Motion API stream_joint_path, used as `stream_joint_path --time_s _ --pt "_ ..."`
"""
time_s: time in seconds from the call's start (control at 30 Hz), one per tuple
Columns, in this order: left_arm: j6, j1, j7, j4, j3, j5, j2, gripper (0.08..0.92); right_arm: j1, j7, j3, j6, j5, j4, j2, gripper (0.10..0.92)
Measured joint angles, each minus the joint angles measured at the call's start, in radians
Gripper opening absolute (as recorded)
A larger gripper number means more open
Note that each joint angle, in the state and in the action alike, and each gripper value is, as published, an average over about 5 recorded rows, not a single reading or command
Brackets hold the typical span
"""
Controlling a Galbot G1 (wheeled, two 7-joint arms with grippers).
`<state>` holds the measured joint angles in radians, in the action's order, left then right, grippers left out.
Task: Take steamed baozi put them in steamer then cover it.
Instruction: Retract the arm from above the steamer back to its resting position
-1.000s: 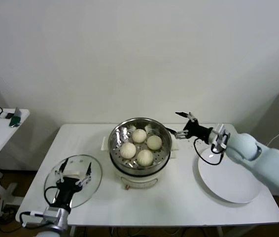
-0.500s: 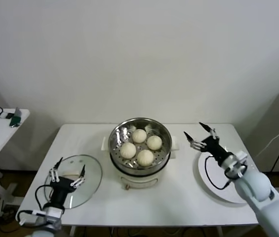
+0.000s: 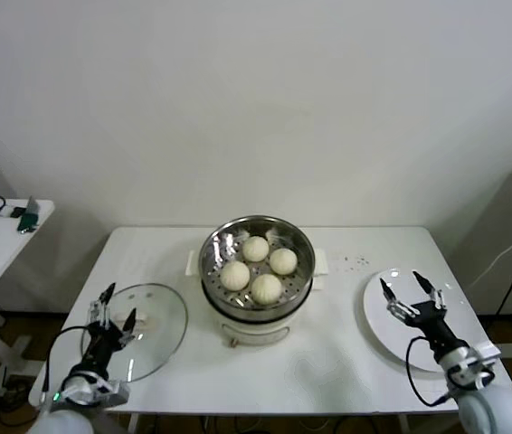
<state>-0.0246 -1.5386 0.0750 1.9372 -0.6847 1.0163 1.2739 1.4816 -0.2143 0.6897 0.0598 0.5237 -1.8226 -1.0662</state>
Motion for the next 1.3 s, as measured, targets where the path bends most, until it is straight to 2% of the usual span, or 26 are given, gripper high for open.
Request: stream_joint_path --time_s 0.43,1.3 --pt "-0.040 0.006 -0.022 -0.094 0.034 0.201 -0.001 0.823 0.061 -0.006 0.077 0.004 -0.049 -0.001 -0.063 0.823" --pt "-0.054 0.150 -0.102 -0.283 0.083 0.268 0.013 0.823 0.097 -0.023 0.140 0.013 -0.099 -0.005 -0.093 0.823"
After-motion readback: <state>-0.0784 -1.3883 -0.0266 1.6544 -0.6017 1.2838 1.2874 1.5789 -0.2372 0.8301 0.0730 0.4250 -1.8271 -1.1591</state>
